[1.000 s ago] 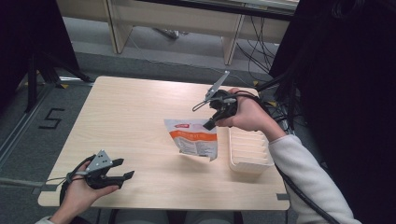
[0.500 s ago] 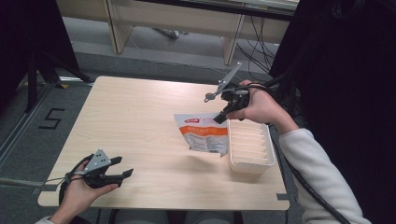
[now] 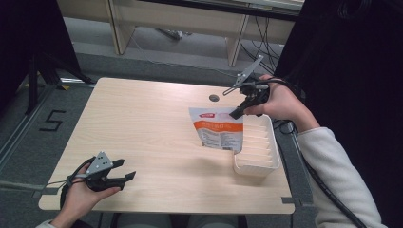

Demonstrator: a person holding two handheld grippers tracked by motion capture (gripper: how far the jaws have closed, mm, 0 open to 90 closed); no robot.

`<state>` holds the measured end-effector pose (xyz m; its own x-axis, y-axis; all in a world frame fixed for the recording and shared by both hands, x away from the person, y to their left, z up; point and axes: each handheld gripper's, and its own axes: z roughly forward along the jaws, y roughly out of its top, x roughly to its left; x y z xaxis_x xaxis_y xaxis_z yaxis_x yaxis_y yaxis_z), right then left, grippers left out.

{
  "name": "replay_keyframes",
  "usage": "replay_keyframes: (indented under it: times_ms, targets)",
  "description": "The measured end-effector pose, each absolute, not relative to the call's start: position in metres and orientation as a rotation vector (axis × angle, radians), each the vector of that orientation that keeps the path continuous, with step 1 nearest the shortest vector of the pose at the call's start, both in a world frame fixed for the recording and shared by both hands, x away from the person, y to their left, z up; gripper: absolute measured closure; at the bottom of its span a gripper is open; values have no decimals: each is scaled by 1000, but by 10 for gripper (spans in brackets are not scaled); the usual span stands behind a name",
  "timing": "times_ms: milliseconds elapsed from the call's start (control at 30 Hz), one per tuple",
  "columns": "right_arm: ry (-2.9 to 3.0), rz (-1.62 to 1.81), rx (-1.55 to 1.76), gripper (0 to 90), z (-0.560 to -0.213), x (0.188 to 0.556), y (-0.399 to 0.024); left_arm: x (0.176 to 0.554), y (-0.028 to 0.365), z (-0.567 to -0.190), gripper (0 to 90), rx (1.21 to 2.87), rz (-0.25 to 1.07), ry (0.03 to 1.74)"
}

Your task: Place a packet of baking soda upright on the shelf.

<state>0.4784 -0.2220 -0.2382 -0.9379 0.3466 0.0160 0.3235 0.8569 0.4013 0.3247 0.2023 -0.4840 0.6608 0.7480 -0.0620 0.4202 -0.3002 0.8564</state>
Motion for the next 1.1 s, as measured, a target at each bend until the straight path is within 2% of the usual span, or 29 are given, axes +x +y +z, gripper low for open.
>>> replay_keyframes:
  times_ms: [667,1100]
  targets:
    - [2904,629,634,900,-223,478,-280,324,202,-483,344,1919,443,941]
    - [2917,606,682,900,-223,474,-296,324,202,-484,339,1901,433,961]
